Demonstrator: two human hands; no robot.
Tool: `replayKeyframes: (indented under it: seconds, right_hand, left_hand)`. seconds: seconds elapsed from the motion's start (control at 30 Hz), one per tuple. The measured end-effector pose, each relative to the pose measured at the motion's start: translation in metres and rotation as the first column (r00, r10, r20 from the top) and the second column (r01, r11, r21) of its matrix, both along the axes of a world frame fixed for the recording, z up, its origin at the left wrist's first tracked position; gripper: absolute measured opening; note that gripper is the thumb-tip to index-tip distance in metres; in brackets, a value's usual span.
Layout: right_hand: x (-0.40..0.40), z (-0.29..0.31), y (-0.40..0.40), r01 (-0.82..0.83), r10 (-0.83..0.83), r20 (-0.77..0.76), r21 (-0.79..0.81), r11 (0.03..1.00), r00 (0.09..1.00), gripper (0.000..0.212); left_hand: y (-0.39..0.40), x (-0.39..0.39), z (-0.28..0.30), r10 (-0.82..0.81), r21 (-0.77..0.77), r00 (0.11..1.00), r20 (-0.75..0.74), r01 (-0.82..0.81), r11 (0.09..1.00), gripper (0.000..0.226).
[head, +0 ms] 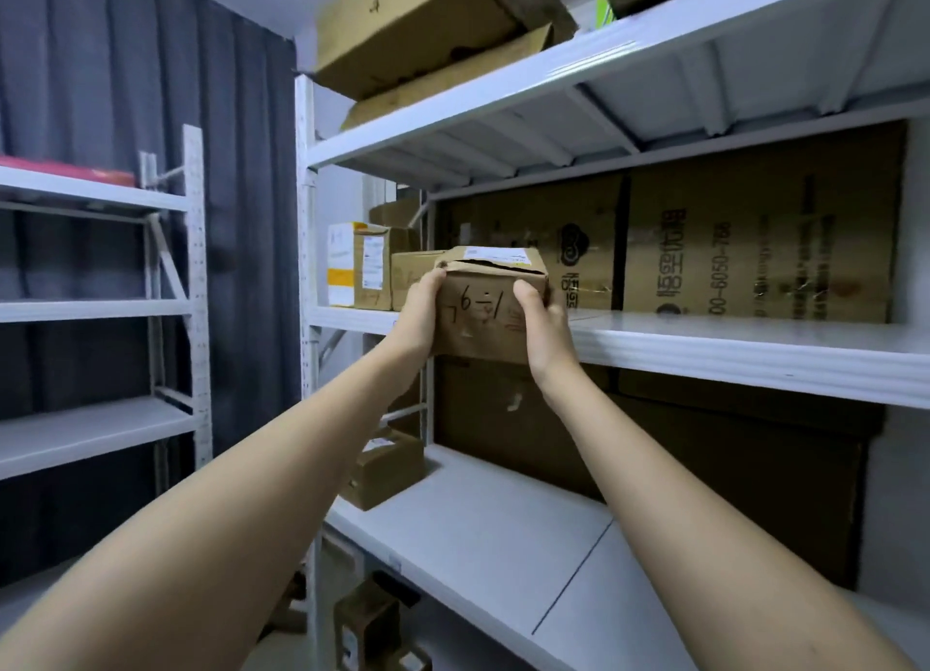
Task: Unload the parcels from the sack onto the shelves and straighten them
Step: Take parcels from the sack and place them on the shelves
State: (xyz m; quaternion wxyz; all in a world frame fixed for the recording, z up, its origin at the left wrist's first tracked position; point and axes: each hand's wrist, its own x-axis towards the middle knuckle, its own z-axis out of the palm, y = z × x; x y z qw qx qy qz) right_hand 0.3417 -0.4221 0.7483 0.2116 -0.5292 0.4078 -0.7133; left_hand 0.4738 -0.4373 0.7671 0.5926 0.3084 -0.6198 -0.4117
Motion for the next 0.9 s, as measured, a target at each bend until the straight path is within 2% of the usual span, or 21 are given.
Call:
replayKeyframes:
  seconds: [0.1, 0.2, 0.5, 0.73, 0.9]
  right_hand:
    - [0.009, 0.008, -0.021, 0.128, -0.129, -0.035, -0.035, 0.991, 0.991, 0.048]
    - [0.012, 0.011, -0.04, 0.232, -0.233, -0.031, -0.046, 0.972, 0.972, 0.048]
    - [-0.005, 0.001, -0.093, 0.43, -0.431, -0.075, -0.027, 0.902, 0.899, 0.058]
    - [-0.027, 0.009, -0.132, 0.541, -0.542, -0.111, -0.038, 0.84, 0.833, 0.062]
    - [-0.035, 0.009, -0.156, 0.646, -0.634, -0.199, -0.004, 0.763, 0.747, 0.064]
  left_hand:
    - [-0.029, 0.012, 0.002, -0.069, -0.025, 0.996, 0.049, 0.07, 0.997, 0.029]
    - [-0.057, 0.014, 0.001, -0.106, 0.015, 0.993, 0.042, 0.105, 0.994, 0.017]
    - [-0.127, 0.001, -0.019, -0.236, -0.052, 0.952, 0.195, 0.25, 0.967, 0.038]
    - [-0.177, -0.023, -0.016, -0.292, -0.167, 0.933, 0.212, 0.329, 0.93, 0.029]
    - [-0.21, -0.036, -0.017, -0.276, -0.262, 0.934, 0.226, 0.331, 0.907, 0.03]
